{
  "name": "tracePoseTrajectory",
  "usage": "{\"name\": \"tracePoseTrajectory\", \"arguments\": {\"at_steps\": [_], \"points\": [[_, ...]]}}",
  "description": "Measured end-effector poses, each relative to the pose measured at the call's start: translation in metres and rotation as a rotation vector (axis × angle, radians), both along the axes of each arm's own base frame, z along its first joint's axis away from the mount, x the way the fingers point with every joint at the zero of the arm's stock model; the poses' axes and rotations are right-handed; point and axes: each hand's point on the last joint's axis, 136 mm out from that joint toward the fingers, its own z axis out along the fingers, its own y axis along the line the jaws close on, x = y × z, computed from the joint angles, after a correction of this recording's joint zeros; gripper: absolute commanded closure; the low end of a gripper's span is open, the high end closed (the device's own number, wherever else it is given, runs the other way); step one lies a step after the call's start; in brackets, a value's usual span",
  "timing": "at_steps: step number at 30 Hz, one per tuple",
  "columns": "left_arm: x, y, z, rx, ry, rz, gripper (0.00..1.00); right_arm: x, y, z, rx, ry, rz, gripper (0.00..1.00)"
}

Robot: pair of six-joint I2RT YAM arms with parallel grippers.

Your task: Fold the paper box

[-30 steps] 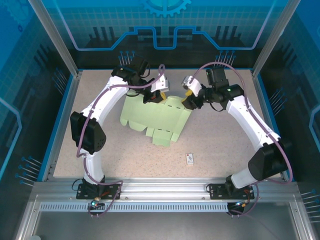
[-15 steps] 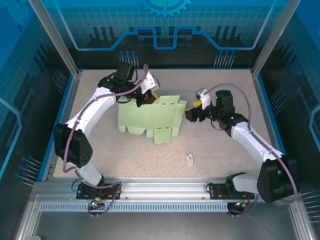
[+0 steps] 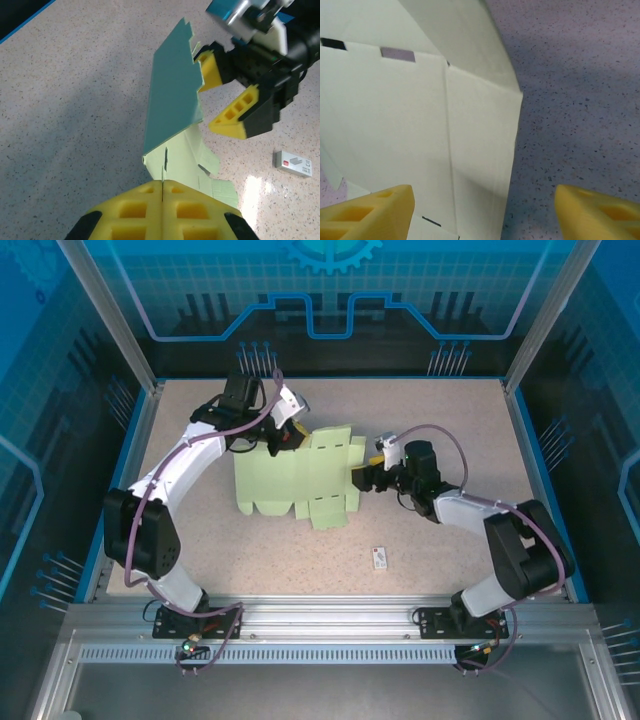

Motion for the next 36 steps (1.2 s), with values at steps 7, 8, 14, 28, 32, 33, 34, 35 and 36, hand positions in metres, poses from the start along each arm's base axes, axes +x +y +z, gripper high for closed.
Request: {"name": "tracePoseTrajectory", "arguments": {"at_steps": [7,8,14,28,32,33,34,35,36], "points": [[0.001,0.001,0.003,-0.013,0.001,0.008,1.00,0.010,0.011,-0.016,0.034,0.001,-0.010,0.37],[0.001,0.002,0.004,-0.014,0.001,0.009,1.00,0.011,0.012,-0.019,0.039,0.000,-0.009,0.42],[0.002,0.002,0.005,-0.019,-0.004,0.009,1.00,0.008,0.015,-0.030,0.066,-0.007,-0.005,0.70],[0.006,0.004,0.005,-0.057,0.005,0.038,1.00,0.005,0.021,-0.022,0.078,-0.078,0.026,1.00],[0.012,0.009,0.005,-0.066,0.009,0.072,0.98,-0.003,0.017,-0.014,0.046,-0.055,0.028,1.00],[0.013,0.011,0.004,-0.067,0.011,0.087,0.97,-0.006,0.016,-0.011,0.035,-0.041,0.033,1.00],[0.015,0.013,0.003,-0.067,0.011,0.099,0.97,-0.008,0.015,-0.008,0.024,-0.027,0.037,1.00],[0.016,0.014,0.002,-0.067,0.011,0.111,0.96,-0.010,0.015,-0.004,0.011,-0.009,0.040,1.00],[0.018,0.016,0.000,-0.067,0.012,0.125,0.96,-0.013,0.014,-0.001,-0.002,0.012,0.046,1.00]]}}
